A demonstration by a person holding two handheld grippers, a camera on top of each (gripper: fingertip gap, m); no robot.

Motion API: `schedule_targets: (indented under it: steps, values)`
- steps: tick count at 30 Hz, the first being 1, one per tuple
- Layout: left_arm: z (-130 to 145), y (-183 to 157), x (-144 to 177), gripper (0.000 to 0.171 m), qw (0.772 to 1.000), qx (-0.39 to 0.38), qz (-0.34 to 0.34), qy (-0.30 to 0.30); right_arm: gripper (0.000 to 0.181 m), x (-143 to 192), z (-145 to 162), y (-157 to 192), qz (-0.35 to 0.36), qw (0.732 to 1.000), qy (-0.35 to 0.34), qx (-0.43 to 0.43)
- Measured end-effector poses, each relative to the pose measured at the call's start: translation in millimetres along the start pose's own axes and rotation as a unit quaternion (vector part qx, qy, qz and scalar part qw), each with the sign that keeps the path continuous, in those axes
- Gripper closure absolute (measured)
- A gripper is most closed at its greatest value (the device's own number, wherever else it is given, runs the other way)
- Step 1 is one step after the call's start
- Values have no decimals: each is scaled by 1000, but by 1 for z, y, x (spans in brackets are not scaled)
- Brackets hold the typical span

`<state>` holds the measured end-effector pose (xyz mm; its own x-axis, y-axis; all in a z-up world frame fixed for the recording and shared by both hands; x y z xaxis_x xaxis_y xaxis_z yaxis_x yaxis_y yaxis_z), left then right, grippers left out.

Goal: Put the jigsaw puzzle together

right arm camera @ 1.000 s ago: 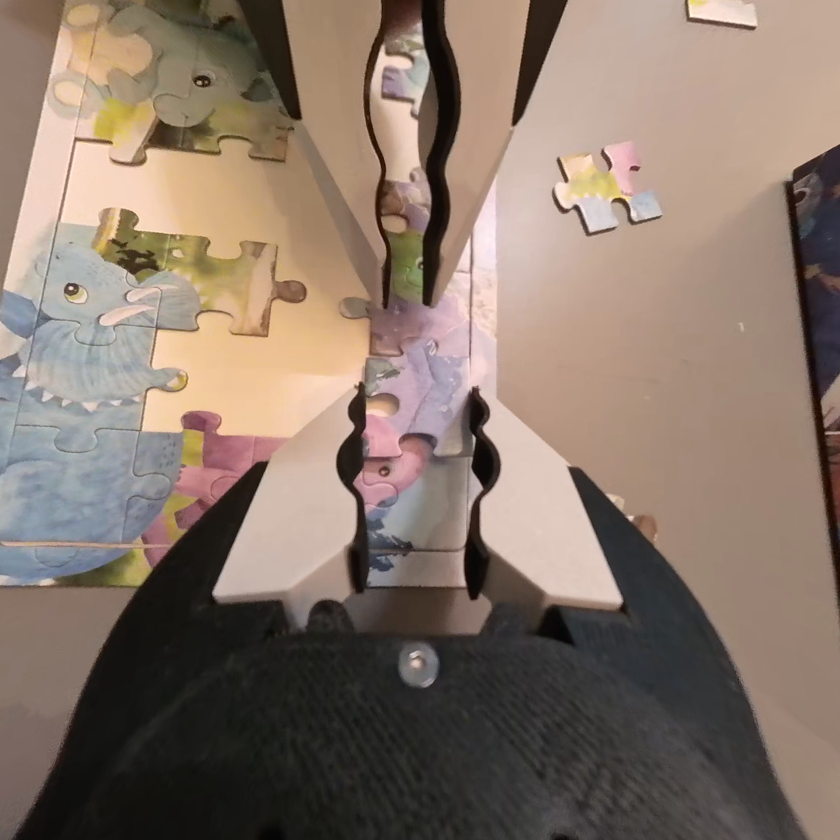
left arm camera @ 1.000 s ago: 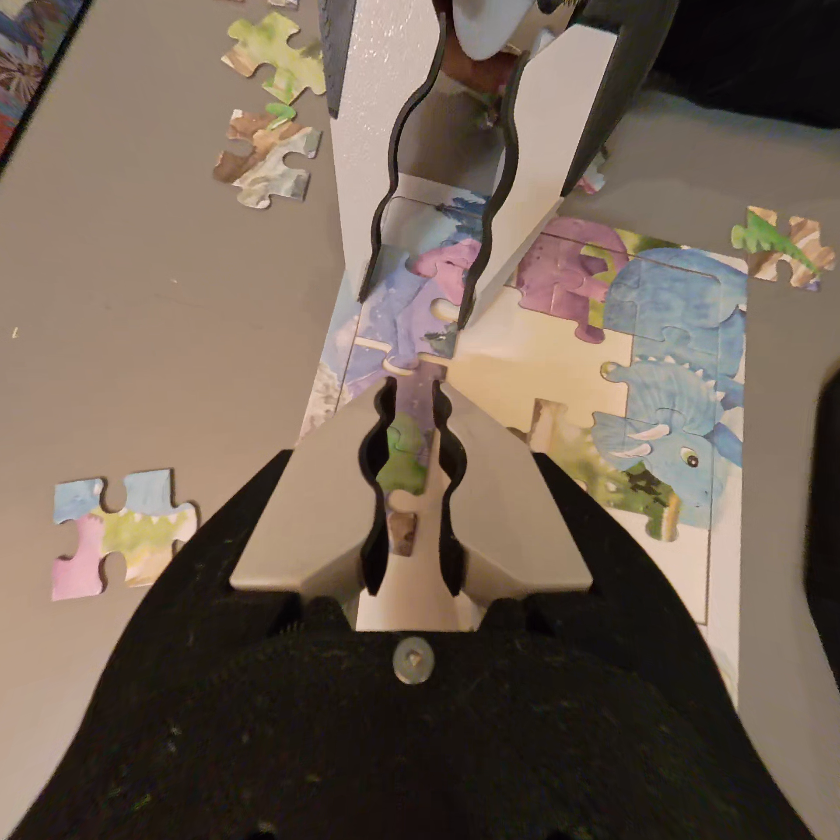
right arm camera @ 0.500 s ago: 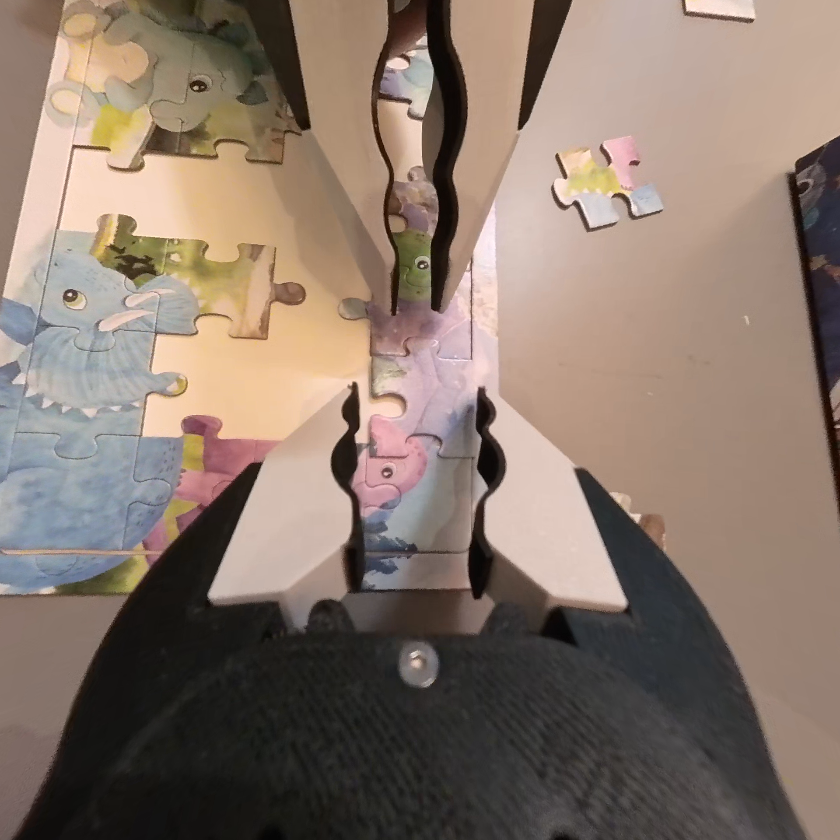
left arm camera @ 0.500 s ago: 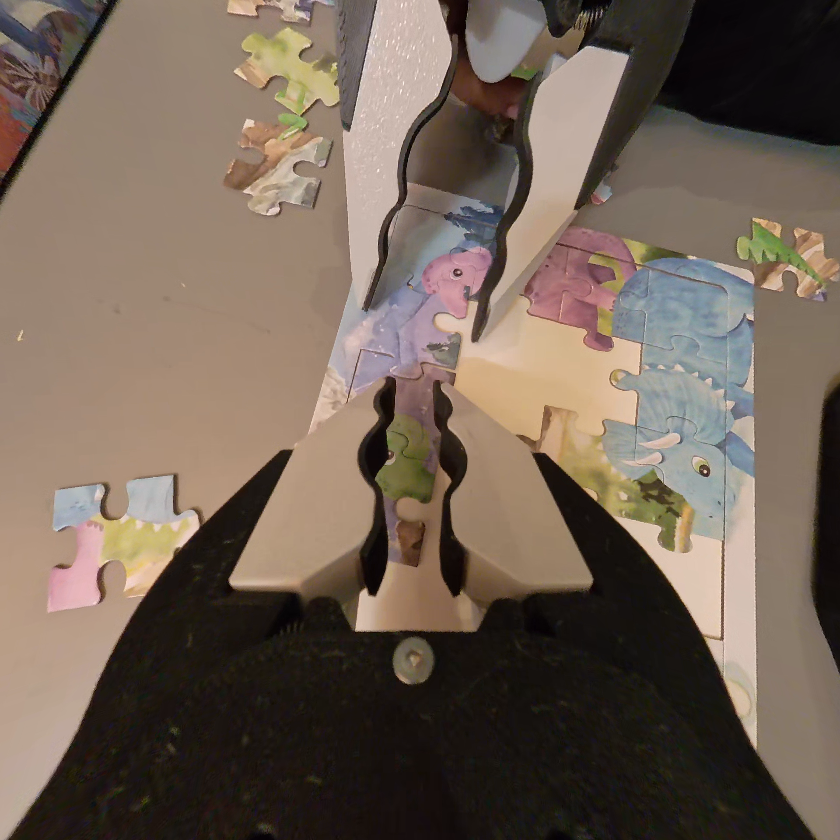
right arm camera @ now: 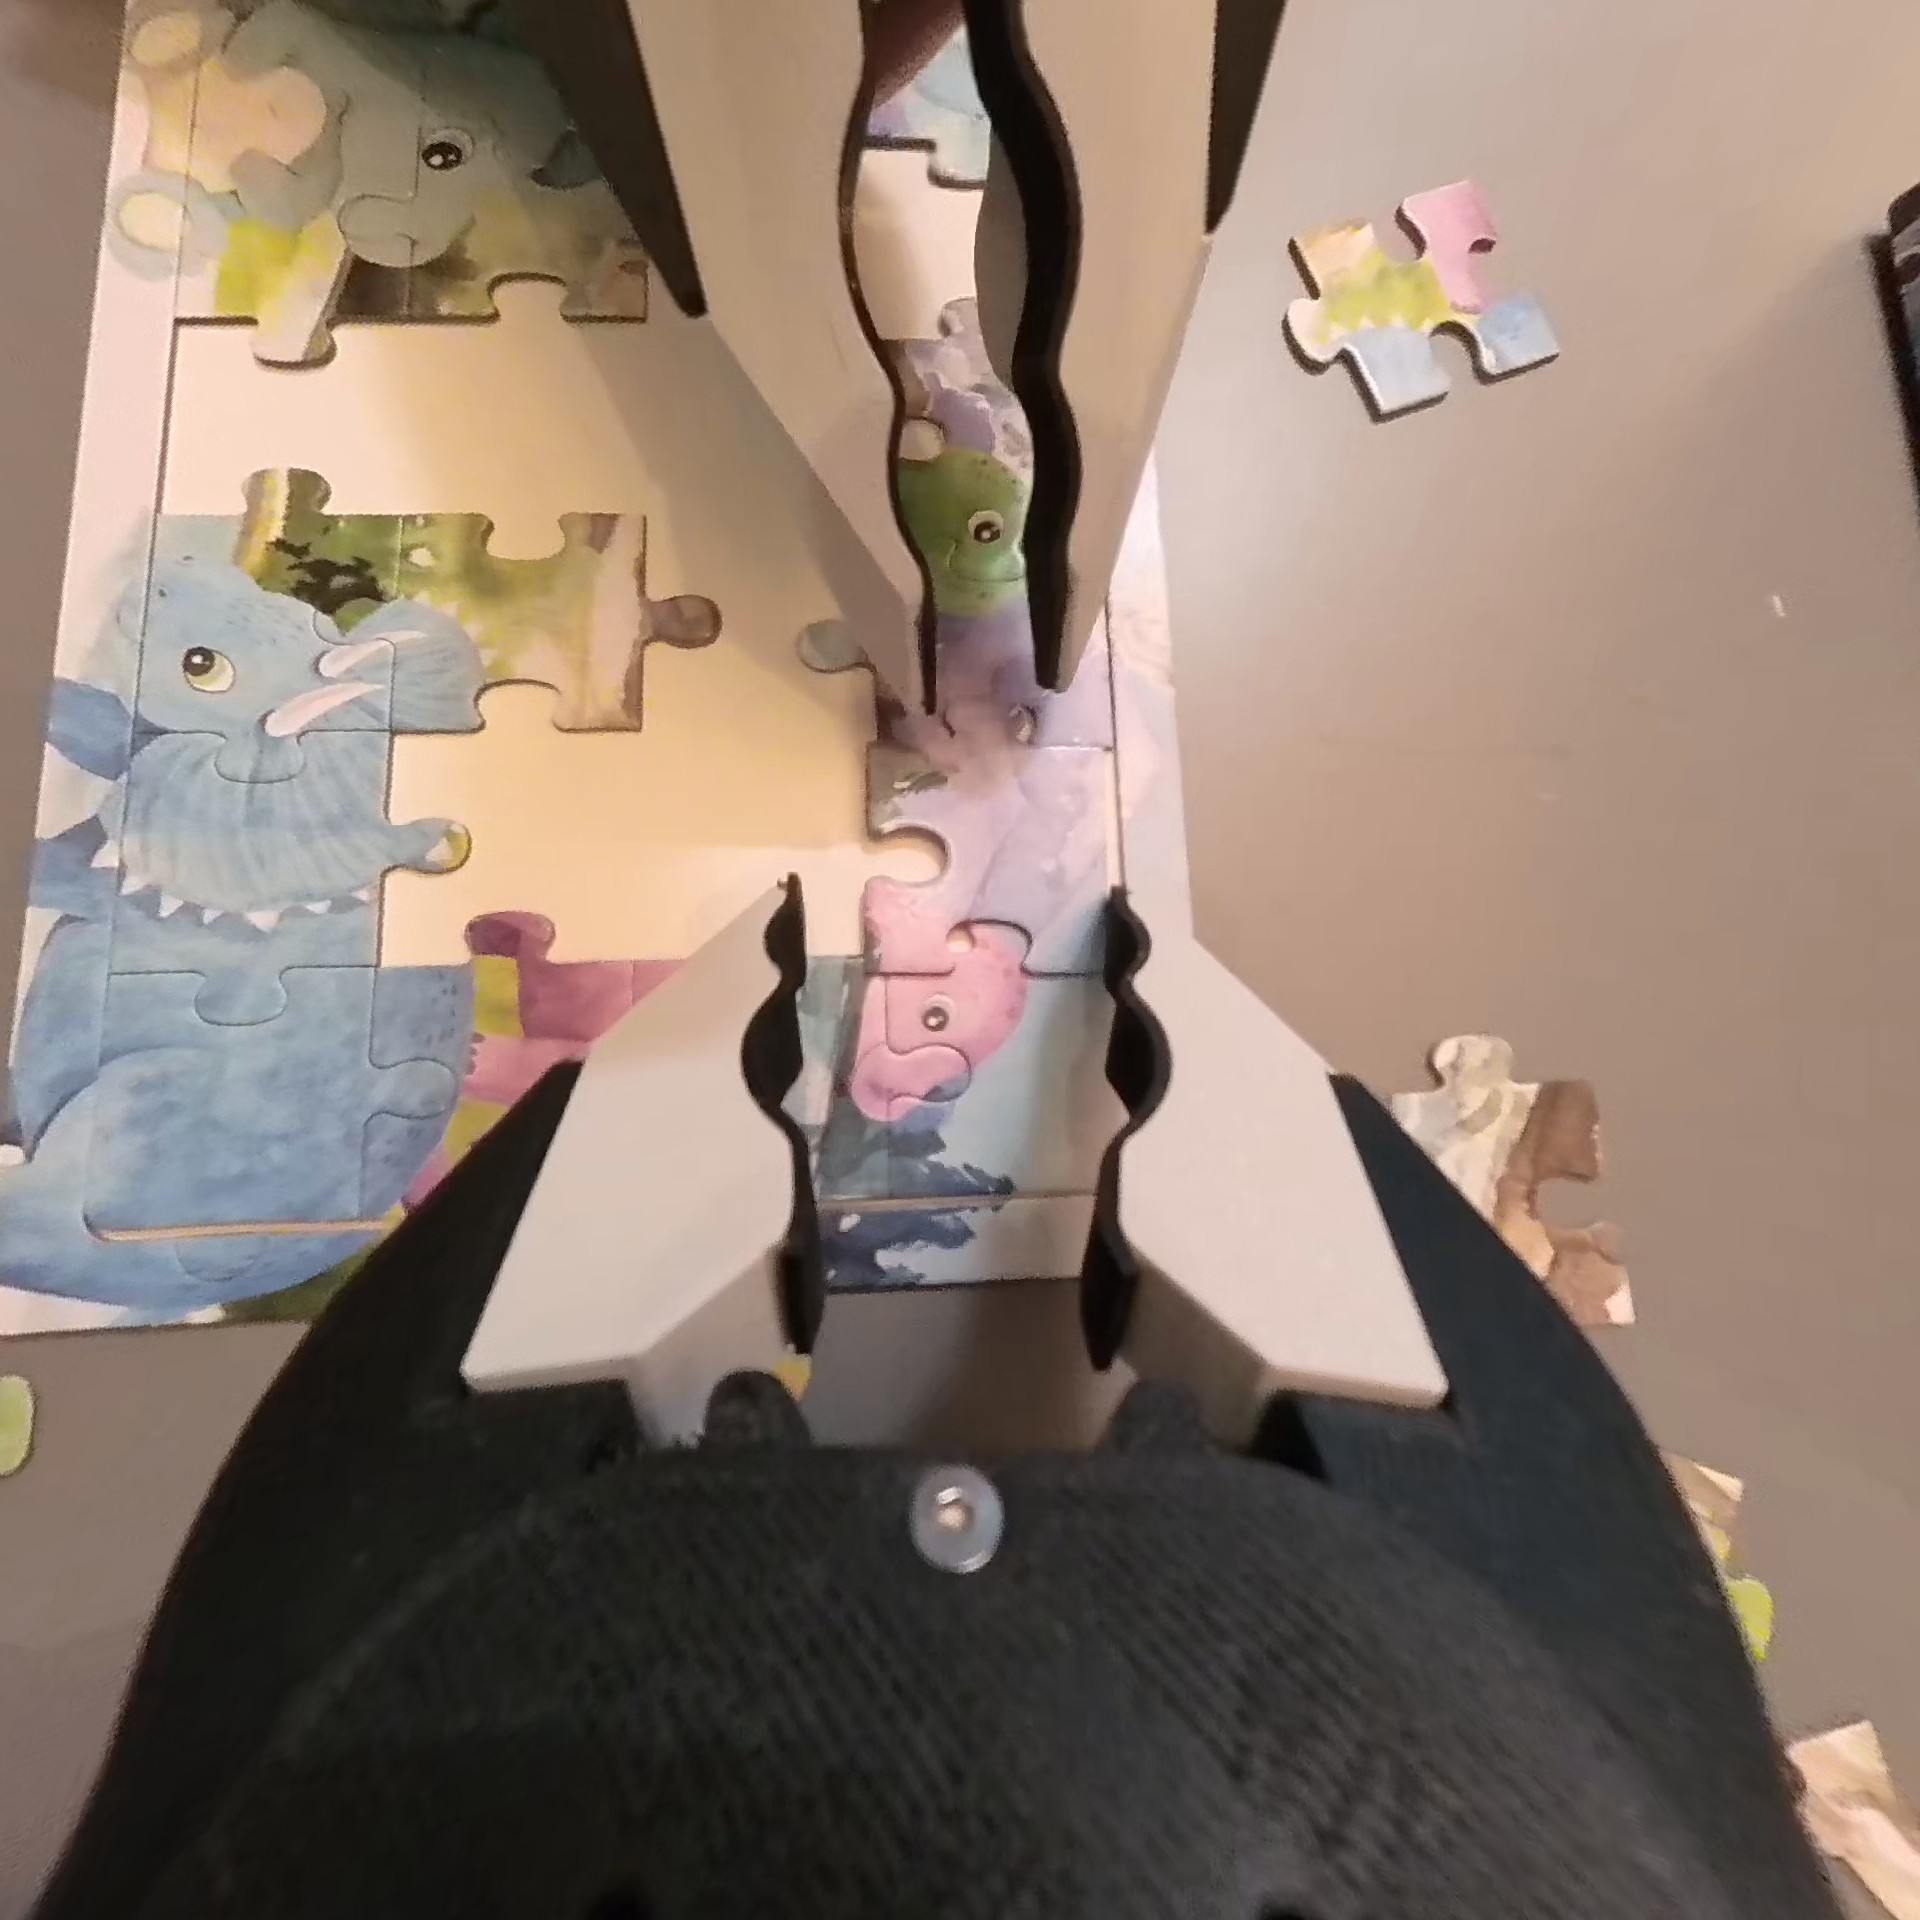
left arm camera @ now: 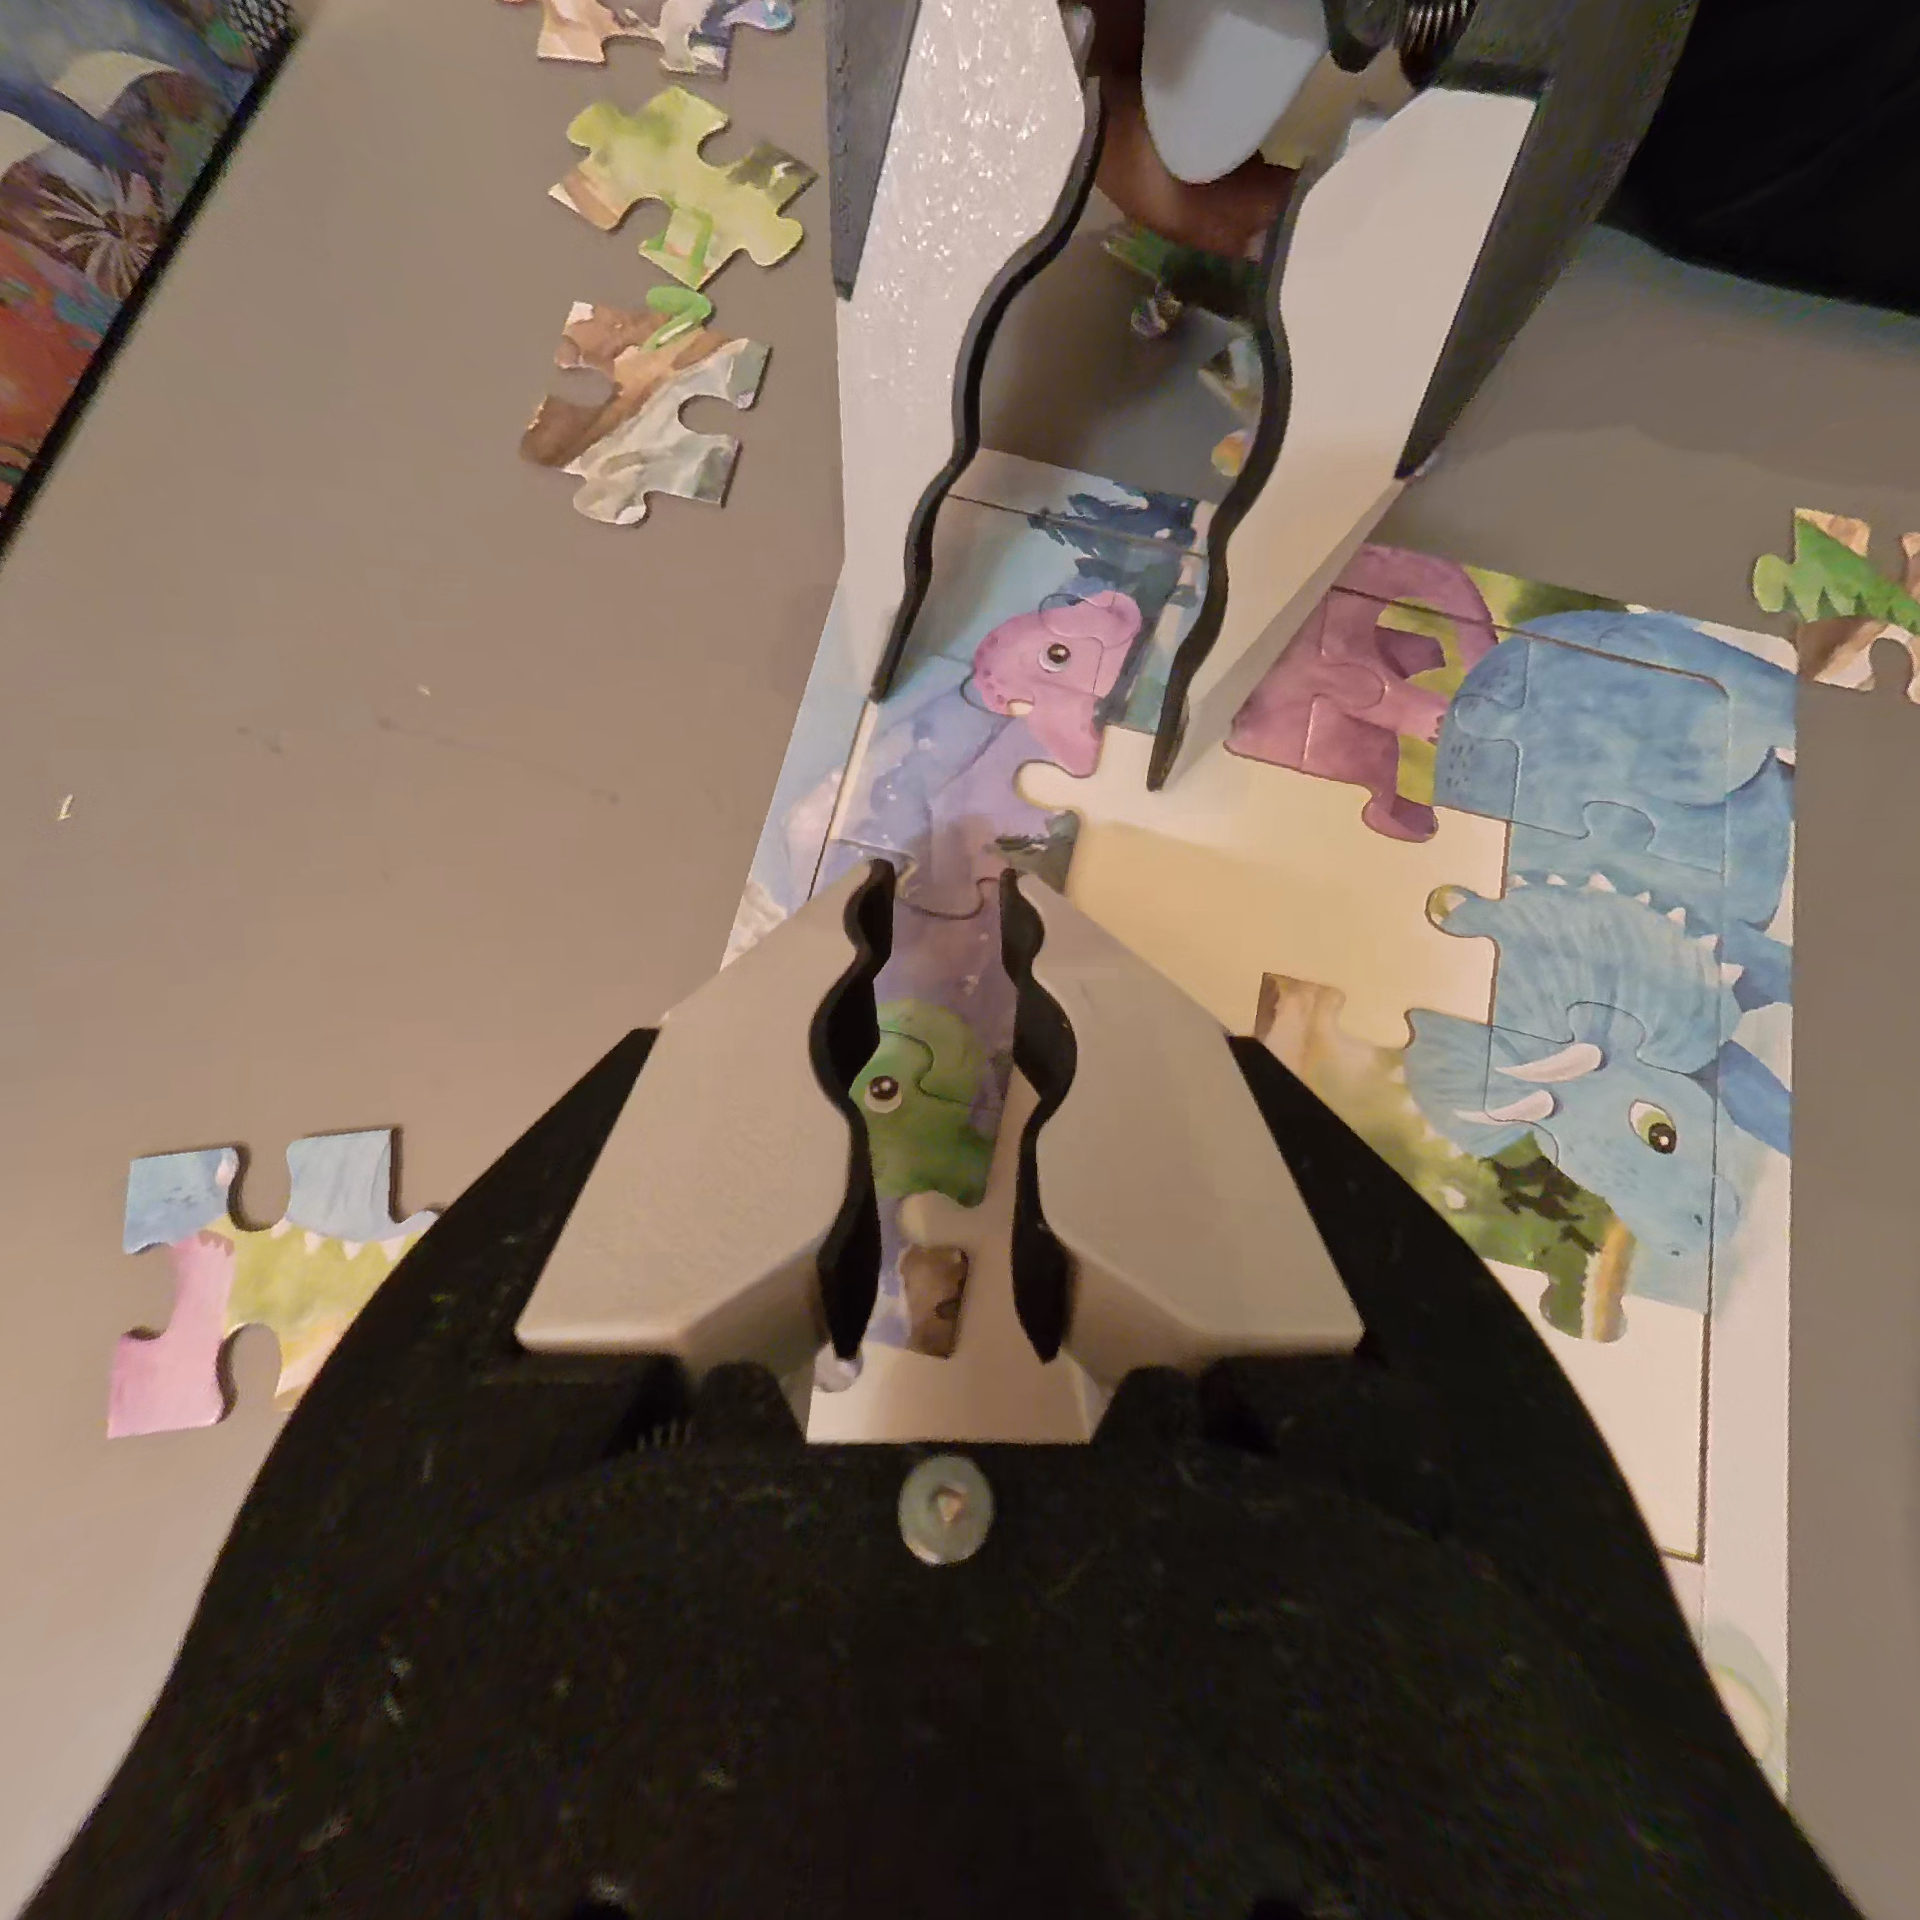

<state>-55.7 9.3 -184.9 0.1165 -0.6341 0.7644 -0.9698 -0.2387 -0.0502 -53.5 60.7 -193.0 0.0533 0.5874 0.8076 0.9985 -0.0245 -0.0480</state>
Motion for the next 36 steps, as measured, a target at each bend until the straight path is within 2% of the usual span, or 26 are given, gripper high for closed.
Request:
schedule_targets:
  steps: [7, 12, 19, 22, 25, 30, 36]
  values:
    - [9, 3, 4, 148, 1000, -7, -11, 15, 127, 4, 2, -4, 17, 1000, -2, -3]
    - [18, 12, 13, 136, 999, -10, -23, 23, 130, 2, 2, -4, 15, 1000, -7, -5]
    - [45, 76, 78, 139, 991, 100, -73, -44, 133, 1, 1, -4, 17, 1000, -11, -6]
    - [58, 84, 89, 141, 987, 141, -34, -71, 135, 1, 0, -5, 19, 1000, -12, -6]
    - [62, 79, 85, 138, 989, 134, -19, -59, 136, 0, -1, -5, 22, 1000, -11, -6]
    - [72, 67, 66, 139, 995, 101, -18, 6, 137, 0, -1, -5, 25, 1000, -9, -8]
    - [75, 62, 55, 145, 995, 95, -8, 24, 138, 0, -1, -5, 28, 1000, -7, -7]
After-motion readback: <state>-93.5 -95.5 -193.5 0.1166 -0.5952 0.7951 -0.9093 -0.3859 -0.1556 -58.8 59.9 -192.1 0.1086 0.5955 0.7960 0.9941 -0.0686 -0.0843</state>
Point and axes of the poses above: each gripper's, where its closed fingertips meet, x back along the fingers, z out of its underside, y = z × x across the jaws, the point moved 2 cm from there along x, back along the fingers, and after that the axes turned 5 degrees about y, right-handed, at the moved point
